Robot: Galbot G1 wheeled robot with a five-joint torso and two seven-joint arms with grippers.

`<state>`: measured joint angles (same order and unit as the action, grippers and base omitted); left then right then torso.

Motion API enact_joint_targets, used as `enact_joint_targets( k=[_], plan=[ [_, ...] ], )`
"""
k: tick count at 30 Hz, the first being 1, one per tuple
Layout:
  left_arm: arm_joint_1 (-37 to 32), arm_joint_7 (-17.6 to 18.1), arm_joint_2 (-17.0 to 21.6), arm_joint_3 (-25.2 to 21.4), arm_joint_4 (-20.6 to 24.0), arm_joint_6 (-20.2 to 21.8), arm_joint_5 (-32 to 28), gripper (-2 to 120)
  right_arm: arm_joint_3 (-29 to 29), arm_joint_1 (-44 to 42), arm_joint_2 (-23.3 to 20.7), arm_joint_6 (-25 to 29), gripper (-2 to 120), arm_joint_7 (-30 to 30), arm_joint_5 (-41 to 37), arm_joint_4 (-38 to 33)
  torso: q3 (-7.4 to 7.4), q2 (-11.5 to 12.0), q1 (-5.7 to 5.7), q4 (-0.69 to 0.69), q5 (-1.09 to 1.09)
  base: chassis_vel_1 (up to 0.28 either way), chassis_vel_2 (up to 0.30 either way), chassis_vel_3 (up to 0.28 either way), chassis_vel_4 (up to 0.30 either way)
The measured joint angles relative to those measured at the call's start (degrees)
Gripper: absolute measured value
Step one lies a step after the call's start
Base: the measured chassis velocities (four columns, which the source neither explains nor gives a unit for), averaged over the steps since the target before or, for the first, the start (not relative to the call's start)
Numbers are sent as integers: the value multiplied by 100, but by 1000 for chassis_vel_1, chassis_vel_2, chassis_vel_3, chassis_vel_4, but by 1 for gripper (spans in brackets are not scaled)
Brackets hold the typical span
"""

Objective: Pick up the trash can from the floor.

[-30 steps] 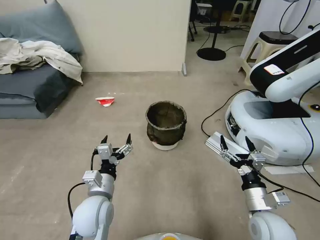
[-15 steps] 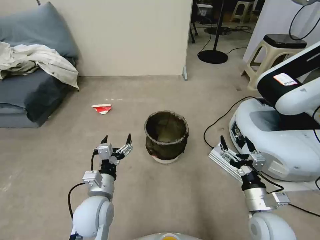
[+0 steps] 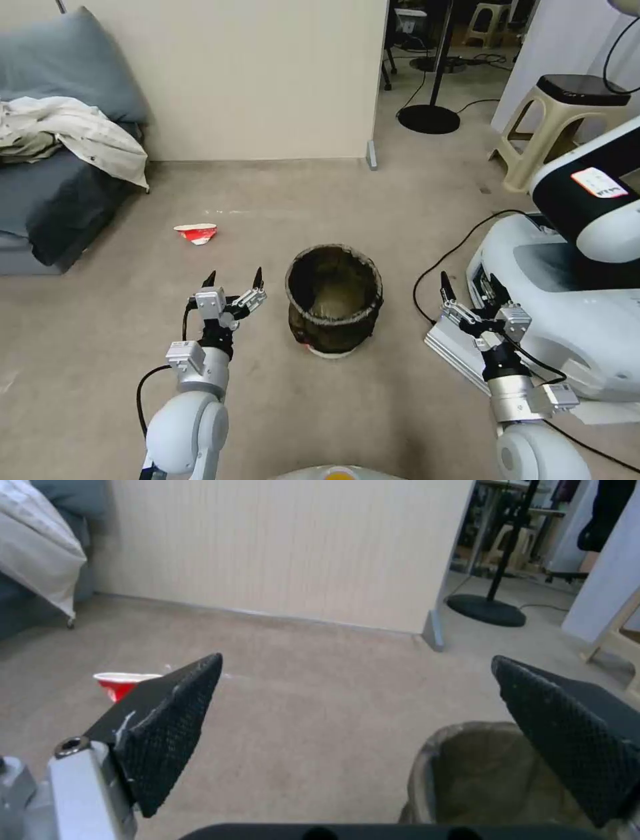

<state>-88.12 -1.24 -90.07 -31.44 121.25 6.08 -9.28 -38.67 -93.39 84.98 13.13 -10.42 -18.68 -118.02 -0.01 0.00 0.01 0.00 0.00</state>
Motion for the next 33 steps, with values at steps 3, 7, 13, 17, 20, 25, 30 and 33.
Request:
enact_joint_targets(
  k=[3, 7, 13, 17, 20, 25, 30, 33],
  plan=[
    [11, 0, -3, 6, -12, 0, 0, 100, 1, 29, 3, 74, 100, -27, 19, 42, 0, 0, 0, 0, 1, -57, 81, 63, -78],
    [41, 0, 13, 36, -50, -9, -1, 100, 13, 44, 21, 173, 100, -41, 61, 109, 1, 0, -1, 0, 1, 0, 0, 0, 0],
    [129, -17, 134, 76, -71, -18, -68, 100, 40, 34, 66, 204, 100, -41, 125, 126, 1, 0, -1, 0, 1, 0, 0, 0, 0],
    [178, -8, 197, 123, -54, 51, -206, 100, 37, 33, 64, 209, 100, -41, 128, 125, 0, 0, 0, 0, 1, 0, 0, 0, 0],
    [289, -16, 315, 188, 20, 302, -440, 100, 18, 26, 16, 209, 100, -39, 113, 119, 1, 0, -1, 0, 1, 0, 0, 0, 0],
    [515, -27, 462, 317, 51, 756, -871, 100, 8, 33, -19, 207, 100, -31, 90, 114, 1, 0, -1, -1, 0, 0, 0, 0, 0],
    [803, -151, 725, 544, -81, 1349, -1383, 100, 25, 66, -53, 157, 100, -24, 79, 112, 0, 0, -1, 0, 1, 0, 0, 0, 0],
    [903, -206, 845, 698, -187, 1568, -1510, 100, 29, 82, -60, 129, 100, -16, 78, 110, 1, 0, -1, 0, 0, 0, 0, 0, 0]
  ],
)
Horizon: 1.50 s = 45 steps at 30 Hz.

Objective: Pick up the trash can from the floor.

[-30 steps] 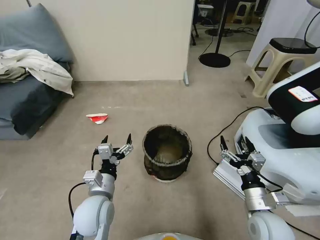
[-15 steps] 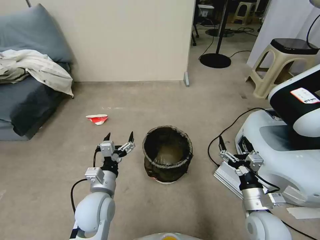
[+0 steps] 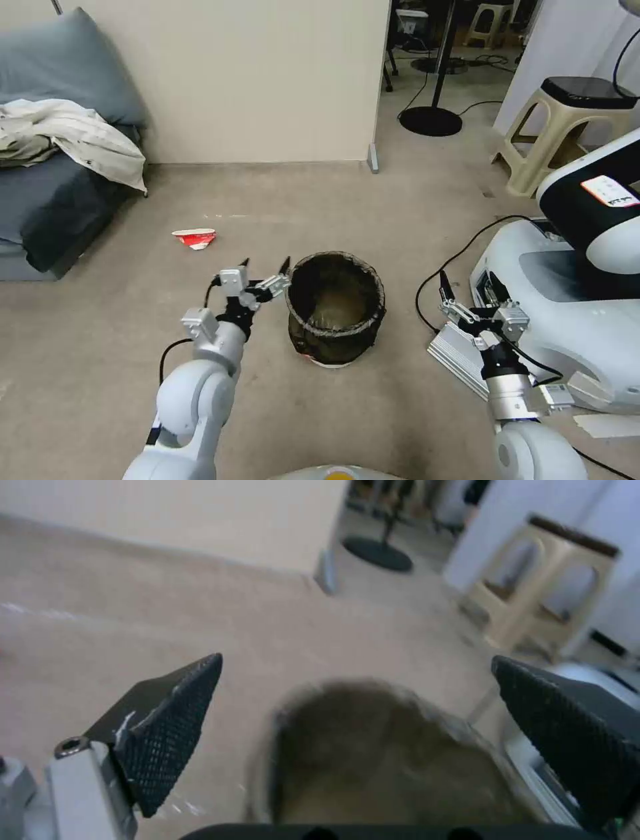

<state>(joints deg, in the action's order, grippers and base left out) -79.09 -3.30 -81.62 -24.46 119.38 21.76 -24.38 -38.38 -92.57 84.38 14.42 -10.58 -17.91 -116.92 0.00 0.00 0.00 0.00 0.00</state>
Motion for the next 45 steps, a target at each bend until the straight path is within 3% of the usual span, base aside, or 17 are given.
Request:
enact_joint_targets(
  k=[6, 16, 36, 45],
  plan=[
    [203, -93, 255, 428, -340, 415, -196, 100, -11, 13, -1, -38, 100, 17, 0, 0, 0, 0, 0, 0, 0, 0, 0, 0, 0],
    [441, -55, 380, 813, -804, 447, 81, 100, -9, 4, 56, -61, 100, 20, 41, -6, 0, 0, 0, 0, 0, 0, 0, 0, 0],
    [626, 76, 305, 499, -662, 375, 215, 100, 3, 9, 84, -64, 100, 20, 88, 2, 0, 0, 0, 0, 0, 0, 0, 0, 0],
    [703, 255, 242, 483, -1008, 459, 771, 100, 7, 39, 42, -90, 100, 20, 80, 42, 0, 0, 0, 0, 0, 0, 0, 0, 0]
  ],
)
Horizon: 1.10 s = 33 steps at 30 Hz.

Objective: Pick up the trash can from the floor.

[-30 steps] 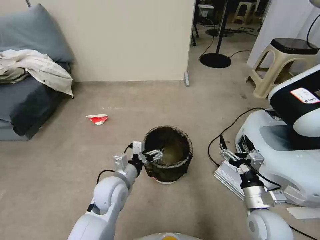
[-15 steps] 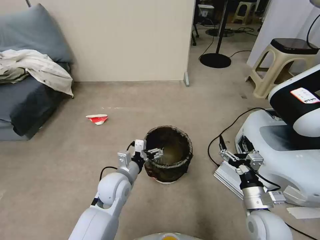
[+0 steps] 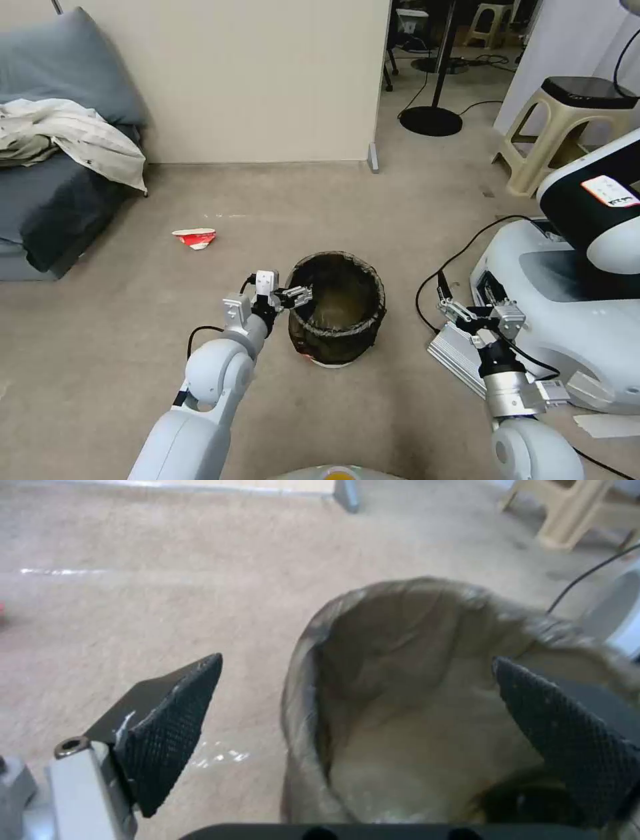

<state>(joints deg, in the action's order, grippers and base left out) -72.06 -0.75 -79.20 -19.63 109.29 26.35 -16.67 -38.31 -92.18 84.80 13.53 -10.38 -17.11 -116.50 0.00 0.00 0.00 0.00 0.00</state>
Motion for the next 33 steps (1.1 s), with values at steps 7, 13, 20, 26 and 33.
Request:
enact_joint_targets(
  k=[7, 13, 20, 26, 33],
  plan=[
    [120, 99, -34, 117, -209, 303, 207, 100, -18, 6, -22, -12, 100, 0, -25, 10, 0, 0, 0, 0, 0, 0, 0, 0, 0],
    [182, 170, -74, 223, -295, 426, 245, 100, -19, -5, -23, -14, 100, -2, -27, 8, 0, 0, 0, 0, 0, 0, 0, 0, 0],
    [287, 357, -87, 390, -354, 700, 222, 100, -29, -57, -35, -14, 100, -6, -27, -48, 0, 0, 0, 0, 0, 0, 0, 0, 0],
    [450, 521, -96, 482, -484, 882, 183, 100, -32, -72, -43, -14, 100, -9, -28, -68, 0, 0, 0, 0, -1, 0, 0, 0, 0],
    [632, 601, -141, 517, -692, 956, 183, 100, -37, -75, -52, -17, 100, -10, -30, -69, 0, 0, 0, 0, 0, 0, 0, 0, 0]
  ],
)
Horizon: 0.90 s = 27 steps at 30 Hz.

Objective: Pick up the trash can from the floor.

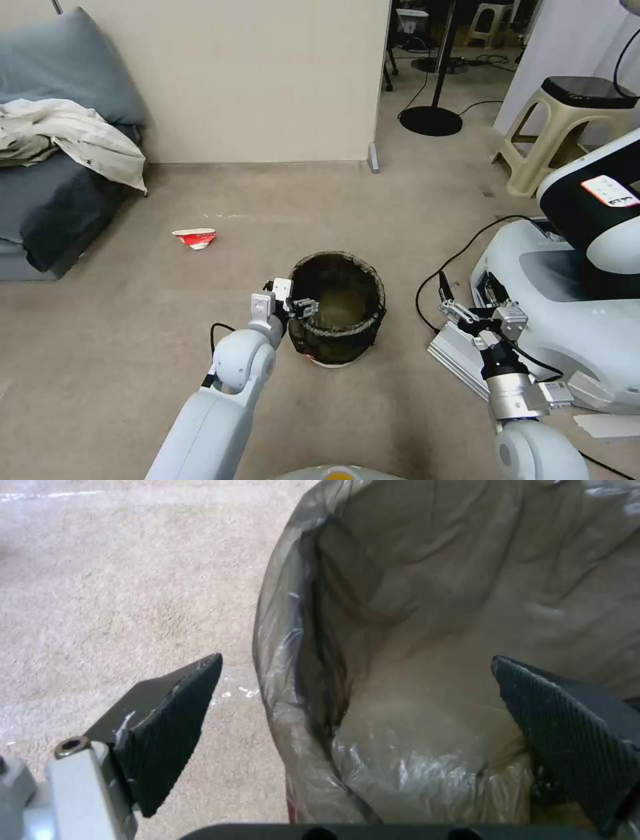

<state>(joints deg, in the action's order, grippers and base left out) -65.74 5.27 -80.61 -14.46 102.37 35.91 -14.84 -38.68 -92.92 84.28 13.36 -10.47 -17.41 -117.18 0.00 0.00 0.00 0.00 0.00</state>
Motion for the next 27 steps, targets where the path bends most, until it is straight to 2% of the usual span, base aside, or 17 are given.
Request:
enact_joint_targets(
  k=[14, 21, 24, 27],
  plan=[
    [323, 134, -69, 95, -444, 187, 4, 100, -13, 30, 3, -5, 100, 0, -3, 64, 1, 0, 0, 0, -1, 0, 0, 0, 0],
    [343, 168, -80, 90, -499, 252, -2, 98, -17, 44, 3, -5, 100, 0, -3, 84, 1, 0, 0, 0, -1, 0, 0, 0, 0],
    [342, 180, -77, 73, -513, 279, -2, 96, -16, 53, 4, -4, 100, 0, -3, 91, 2, 0, 0, 1, -1, 0, 0, 0, 0],
    [337, 184, -64, 33, -539, 336, -2, 84, -7, 62, 17, 0, 100, 0, -1, 106, 2, 0, -1, 1, -2, 0, 0, 0, 0]
  ],
)
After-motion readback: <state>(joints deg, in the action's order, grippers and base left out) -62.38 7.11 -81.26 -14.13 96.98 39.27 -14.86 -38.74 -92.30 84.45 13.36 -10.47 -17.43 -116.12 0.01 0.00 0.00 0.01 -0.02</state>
